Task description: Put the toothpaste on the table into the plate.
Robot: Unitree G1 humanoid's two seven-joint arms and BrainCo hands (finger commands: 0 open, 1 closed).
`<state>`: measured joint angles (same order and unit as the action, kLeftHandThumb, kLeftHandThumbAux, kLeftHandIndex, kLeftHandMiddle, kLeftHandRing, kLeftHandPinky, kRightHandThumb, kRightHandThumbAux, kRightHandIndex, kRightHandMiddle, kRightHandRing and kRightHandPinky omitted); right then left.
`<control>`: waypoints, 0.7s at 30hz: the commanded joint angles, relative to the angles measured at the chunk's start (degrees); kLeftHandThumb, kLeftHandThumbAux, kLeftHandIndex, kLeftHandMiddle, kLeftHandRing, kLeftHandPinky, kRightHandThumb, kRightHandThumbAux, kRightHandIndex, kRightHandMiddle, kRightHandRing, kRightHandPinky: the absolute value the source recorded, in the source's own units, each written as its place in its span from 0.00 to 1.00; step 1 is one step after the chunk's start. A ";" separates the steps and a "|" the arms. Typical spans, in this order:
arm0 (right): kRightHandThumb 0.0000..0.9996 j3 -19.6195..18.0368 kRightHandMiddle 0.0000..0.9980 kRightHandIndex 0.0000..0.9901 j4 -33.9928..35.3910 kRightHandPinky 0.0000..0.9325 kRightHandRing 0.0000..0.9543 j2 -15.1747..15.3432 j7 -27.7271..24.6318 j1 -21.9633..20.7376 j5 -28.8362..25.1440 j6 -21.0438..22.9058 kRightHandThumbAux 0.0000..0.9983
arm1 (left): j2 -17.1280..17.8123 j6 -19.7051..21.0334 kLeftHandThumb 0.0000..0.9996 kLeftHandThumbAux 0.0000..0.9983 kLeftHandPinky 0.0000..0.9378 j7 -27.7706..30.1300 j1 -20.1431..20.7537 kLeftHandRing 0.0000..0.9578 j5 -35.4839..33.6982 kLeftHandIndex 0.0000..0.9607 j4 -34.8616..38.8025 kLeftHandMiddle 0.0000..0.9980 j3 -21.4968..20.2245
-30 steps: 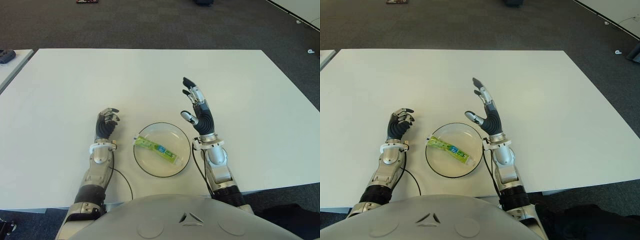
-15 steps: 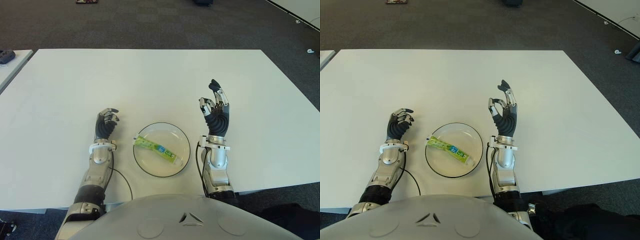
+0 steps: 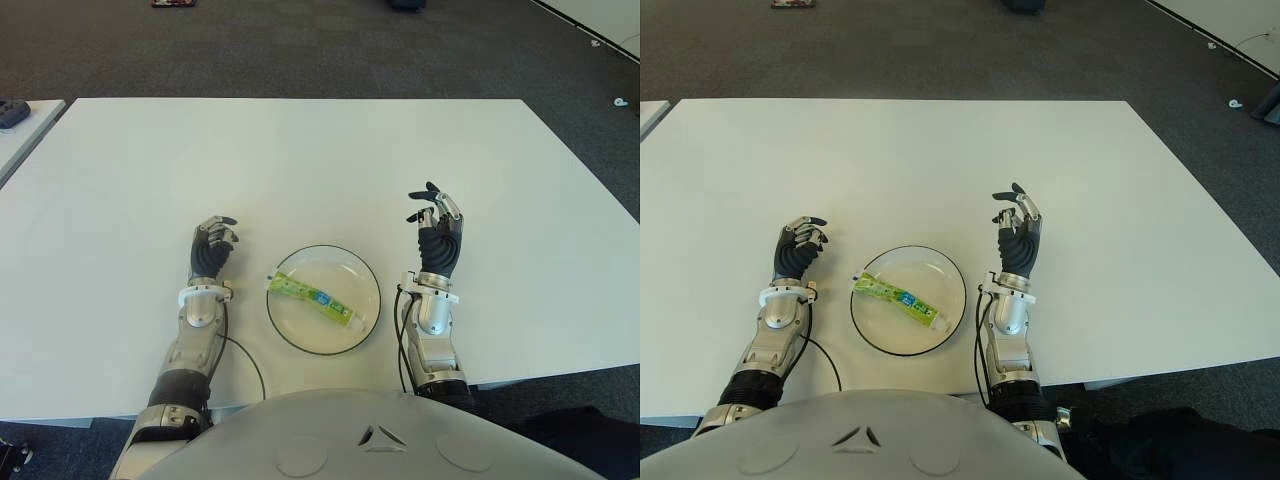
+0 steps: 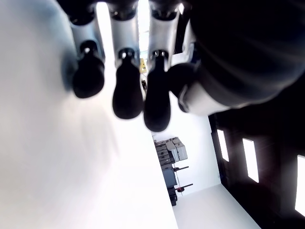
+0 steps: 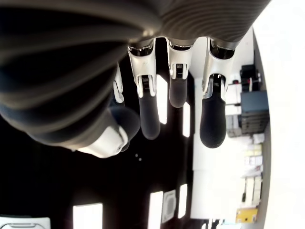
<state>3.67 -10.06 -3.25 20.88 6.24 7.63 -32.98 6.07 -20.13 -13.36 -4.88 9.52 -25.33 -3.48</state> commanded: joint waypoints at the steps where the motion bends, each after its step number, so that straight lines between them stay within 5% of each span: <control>1: 0.84 -0.48 0.51 0.40 -3.53 0.64 0.63 -2.23 0.99 -1.78 1.10 0.17 0.69 | 0.07 1.02 0.71 0.72 0.76 0.78 -0.55 0.76 -0.30 0.45 -1.88 0.72 0.09; 14: 0.84 -1.36 0.52 0.40 -14.84 0.64 0.65 0.73 1.26 -4.69 4.18 -1.93 0.69 | -0.29 1.52 0.71 0.72 0.75 0.89 -0.46 0.75 -0.72 0.45 -1.62 0.71 -0.01; 21: 0.83 -0.46 0.51 0.40 -15.73 0.58 0.61 2.23 -0.88 -4.88 5.78 1.17 0.69 | -0.14 1.37 0.71 0.72 0.76 0.92 -0.41 0.75 -0.75 0.45 -1.63 0.72 0.15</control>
<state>2.70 -25.07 -1.83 21.57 1.89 12.44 -34.10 6.05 -20.35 -13.36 -4.74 9.00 -25.46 -3.54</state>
